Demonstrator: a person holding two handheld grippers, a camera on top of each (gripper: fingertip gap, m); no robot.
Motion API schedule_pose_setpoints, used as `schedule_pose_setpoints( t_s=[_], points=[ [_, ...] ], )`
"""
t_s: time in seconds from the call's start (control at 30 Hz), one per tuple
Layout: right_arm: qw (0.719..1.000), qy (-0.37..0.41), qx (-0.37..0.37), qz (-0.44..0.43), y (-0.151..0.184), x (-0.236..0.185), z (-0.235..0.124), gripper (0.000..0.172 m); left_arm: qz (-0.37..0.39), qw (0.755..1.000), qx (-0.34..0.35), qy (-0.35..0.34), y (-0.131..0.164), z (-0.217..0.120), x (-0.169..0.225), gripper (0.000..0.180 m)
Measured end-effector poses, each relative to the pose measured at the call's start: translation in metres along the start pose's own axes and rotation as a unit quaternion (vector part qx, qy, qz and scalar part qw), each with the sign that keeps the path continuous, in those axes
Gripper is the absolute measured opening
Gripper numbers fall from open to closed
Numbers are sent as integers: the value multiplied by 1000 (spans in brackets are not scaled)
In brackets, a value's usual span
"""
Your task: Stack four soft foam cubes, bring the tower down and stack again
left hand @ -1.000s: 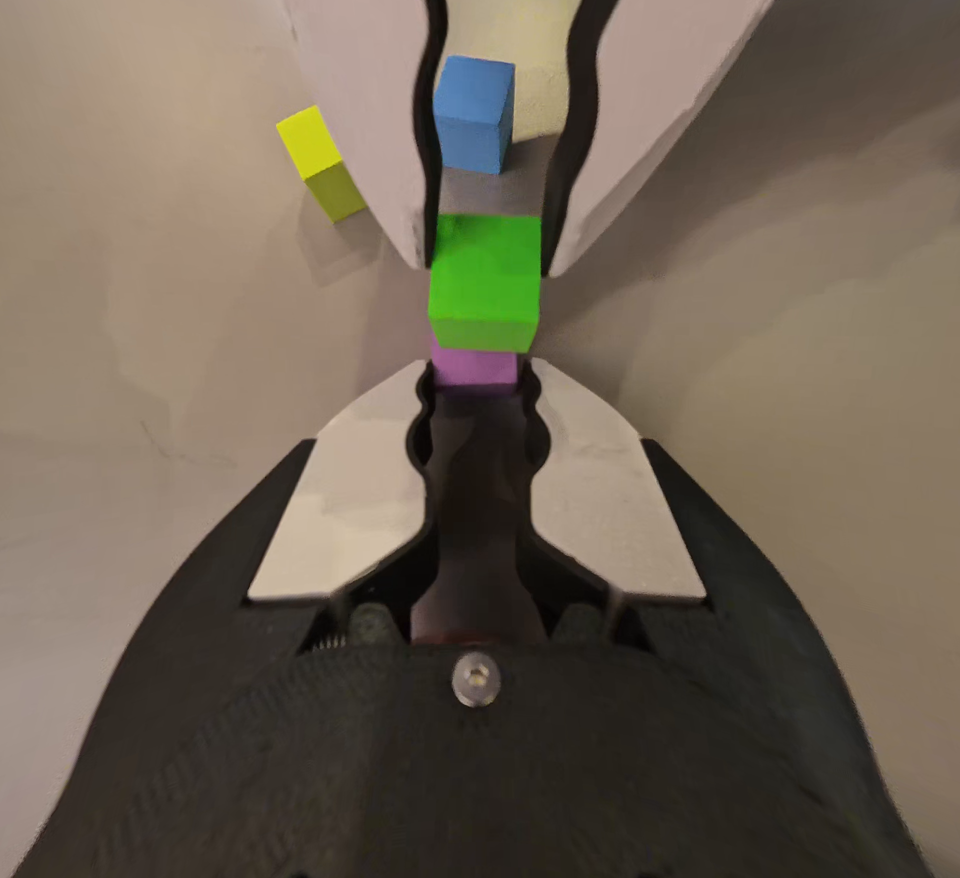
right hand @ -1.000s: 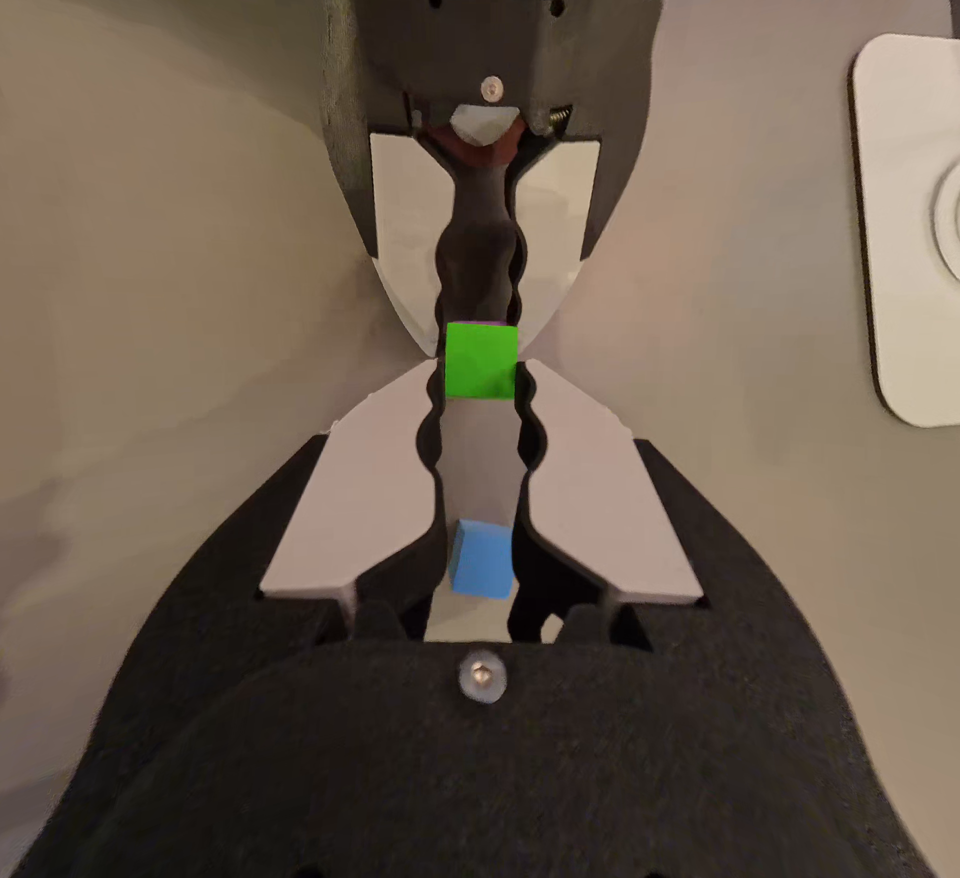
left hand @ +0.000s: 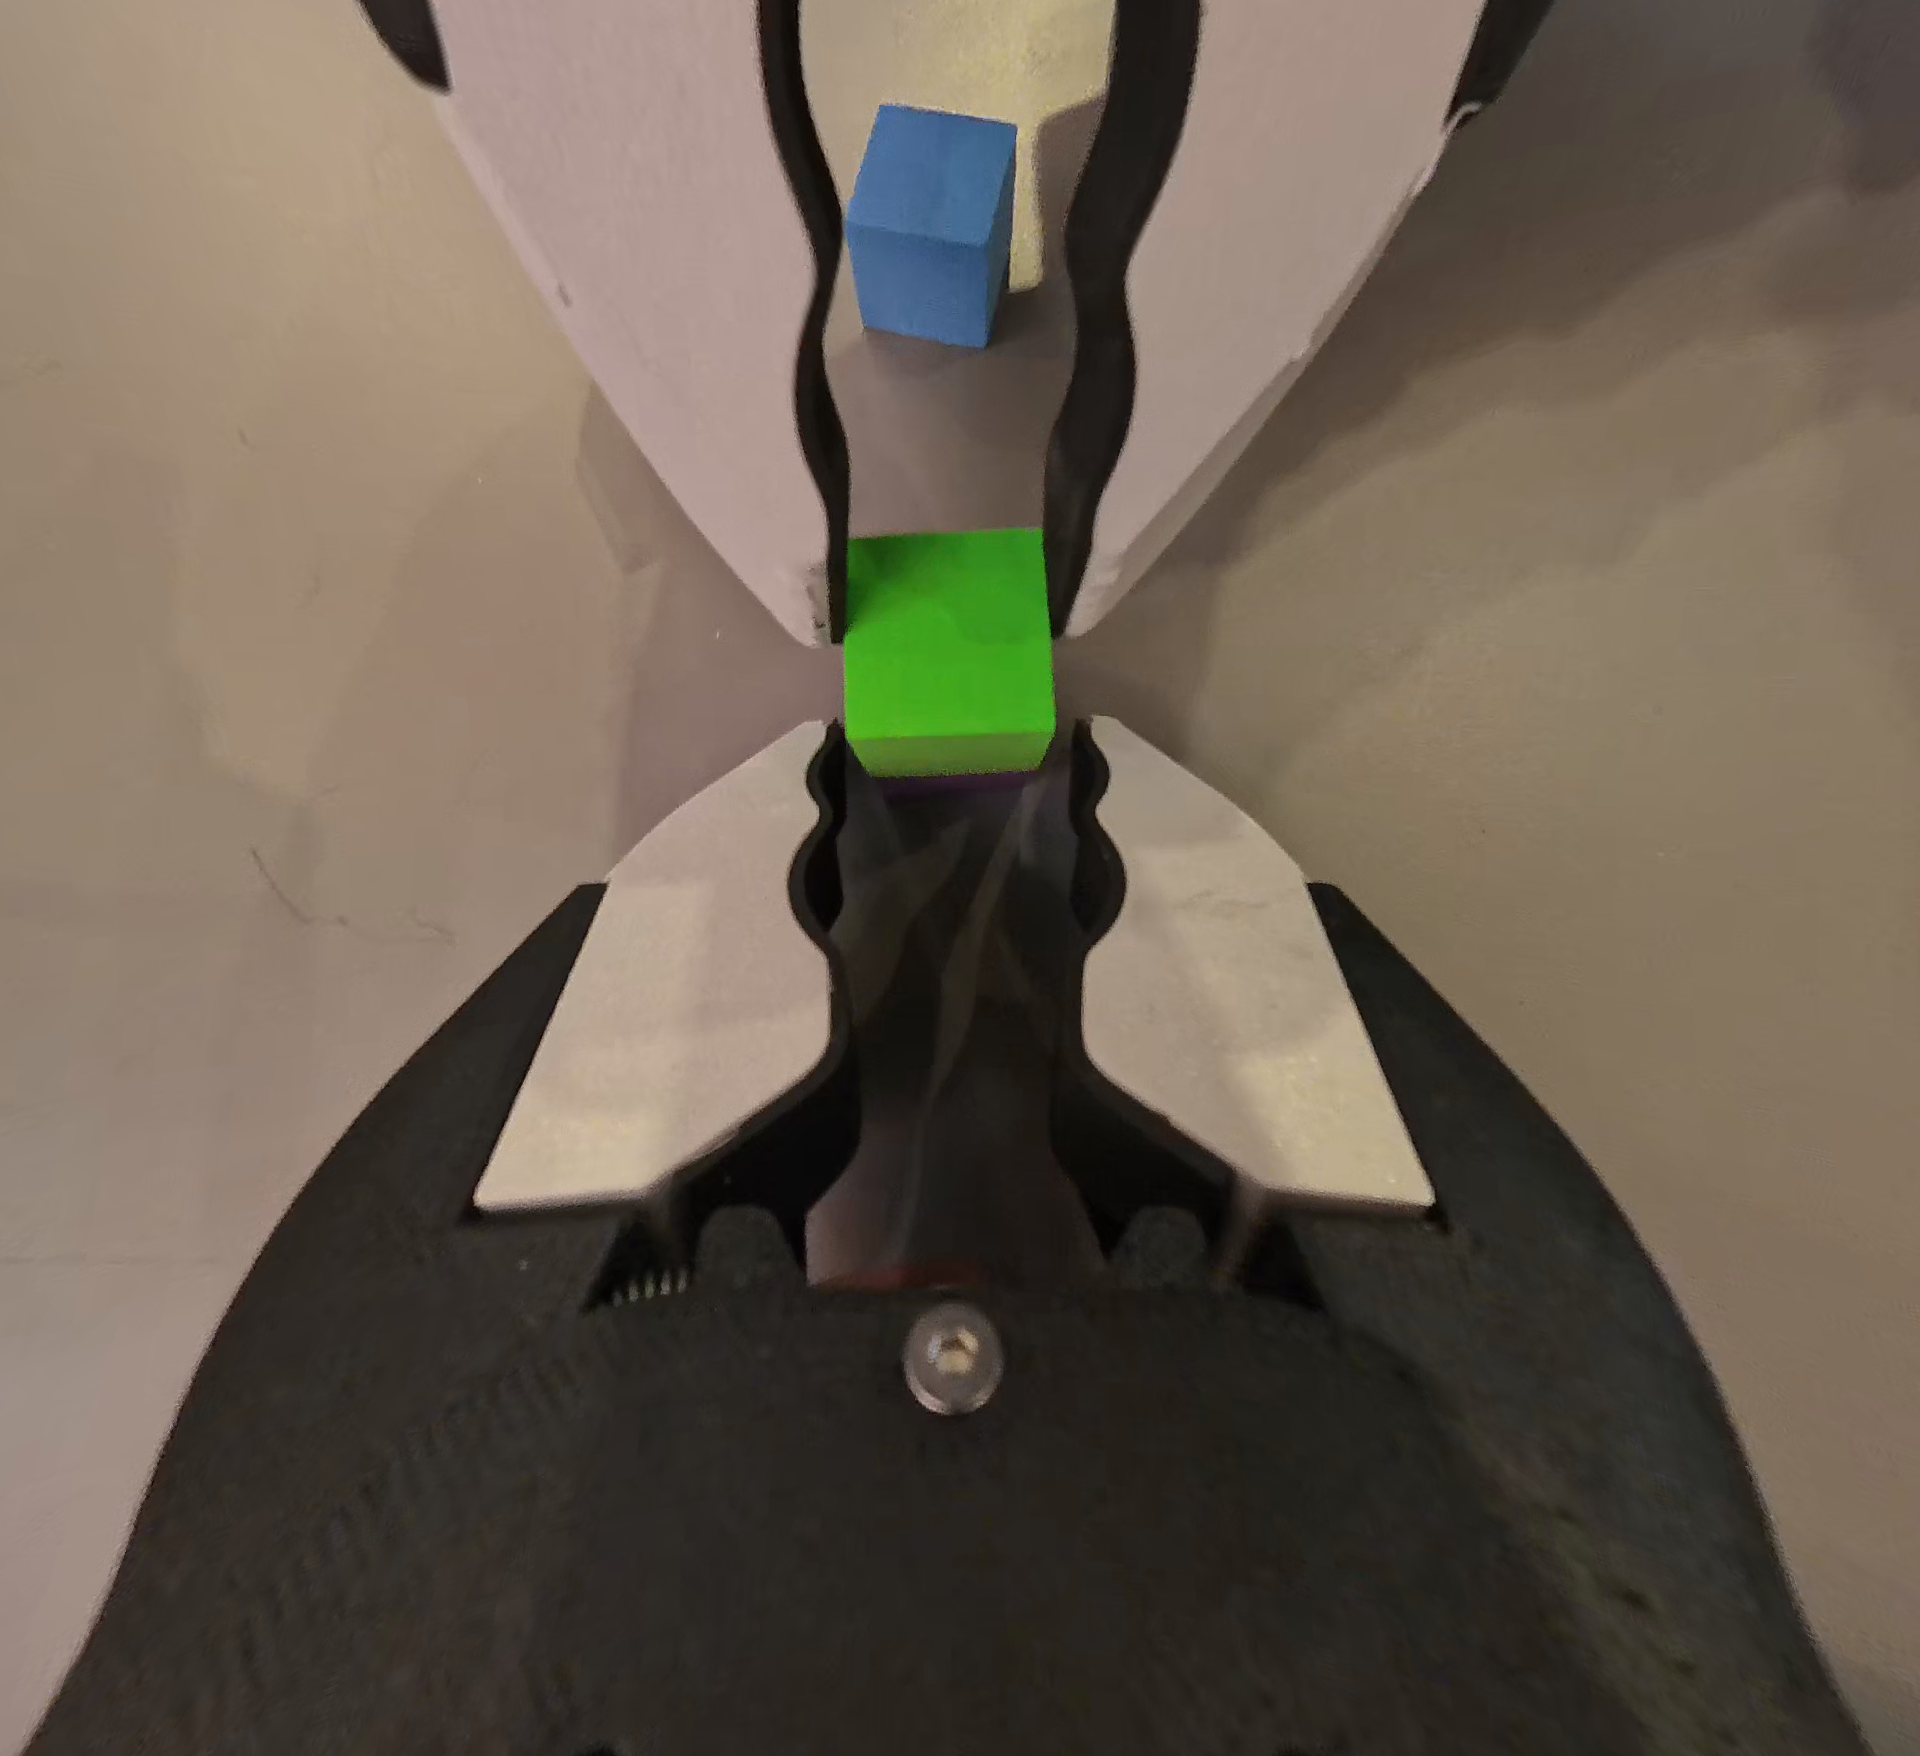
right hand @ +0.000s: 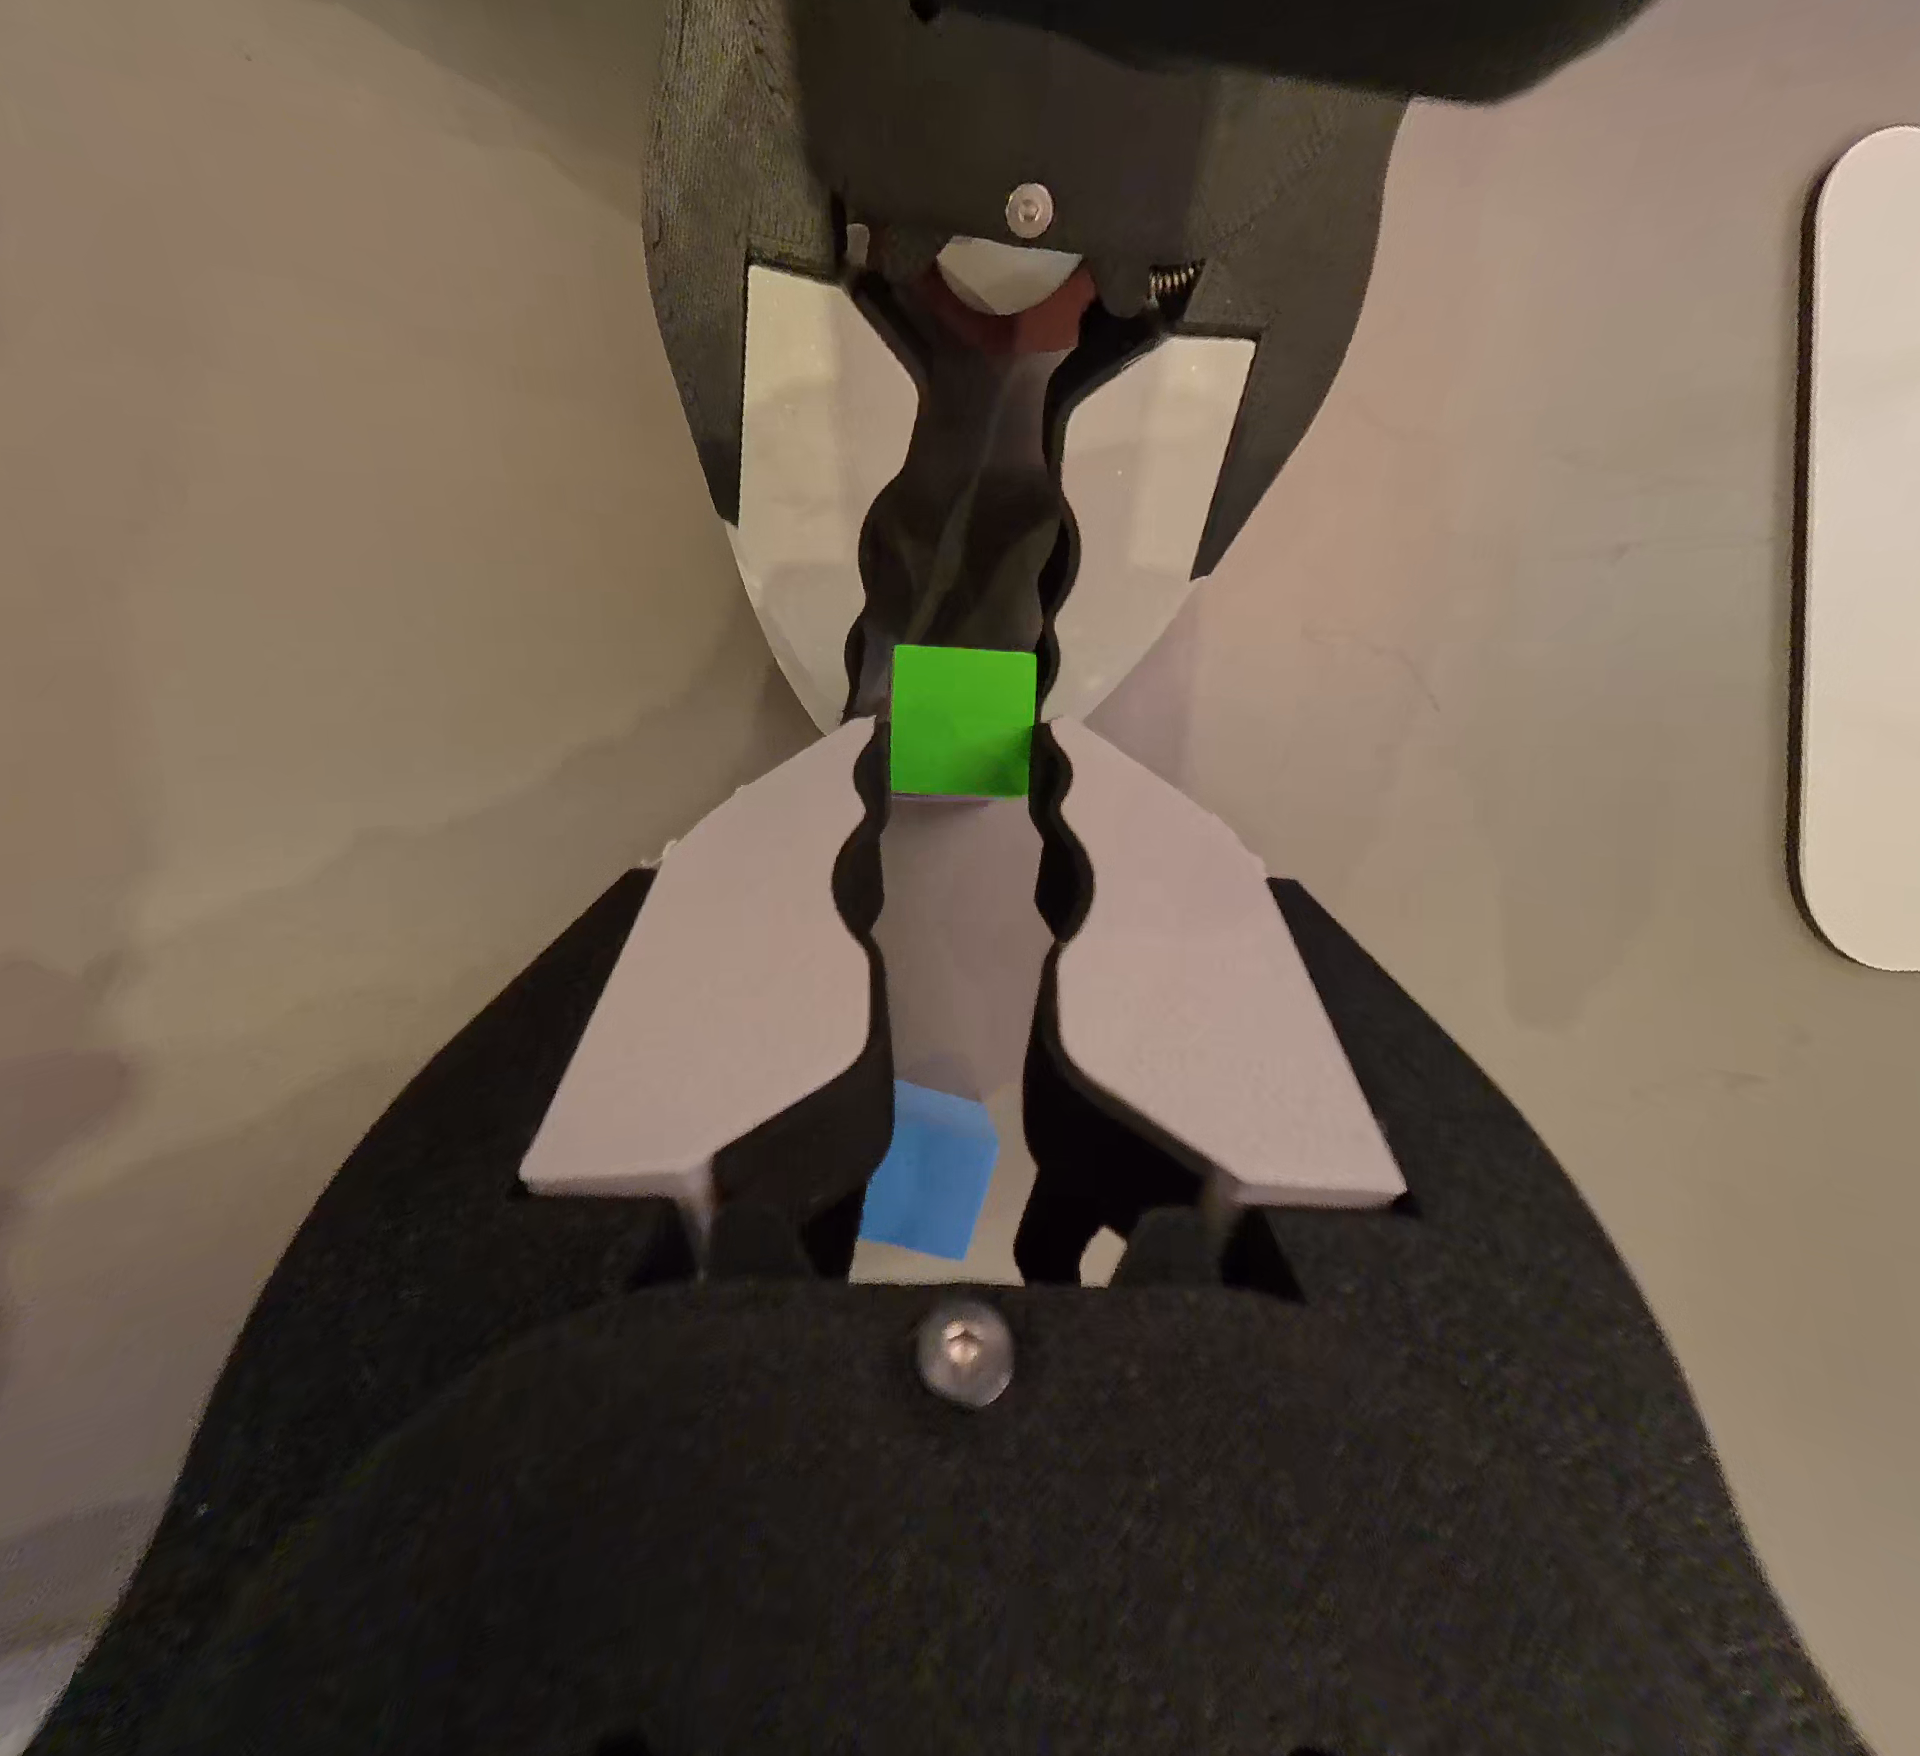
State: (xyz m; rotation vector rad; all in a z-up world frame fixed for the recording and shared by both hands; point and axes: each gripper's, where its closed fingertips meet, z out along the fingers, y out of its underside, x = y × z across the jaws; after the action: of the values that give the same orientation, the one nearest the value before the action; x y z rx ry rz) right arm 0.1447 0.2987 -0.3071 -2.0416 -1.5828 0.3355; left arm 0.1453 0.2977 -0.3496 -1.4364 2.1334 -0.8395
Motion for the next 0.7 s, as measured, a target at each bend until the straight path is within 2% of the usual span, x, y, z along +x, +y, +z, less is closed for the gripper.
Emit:
schedule_pose_setpoints(
  t_s=[0.7],
  points=[
    [1000,-1,-5,0,1,0,0,25,-2,1000,-1,1,0,0,0,41]
  ],
)
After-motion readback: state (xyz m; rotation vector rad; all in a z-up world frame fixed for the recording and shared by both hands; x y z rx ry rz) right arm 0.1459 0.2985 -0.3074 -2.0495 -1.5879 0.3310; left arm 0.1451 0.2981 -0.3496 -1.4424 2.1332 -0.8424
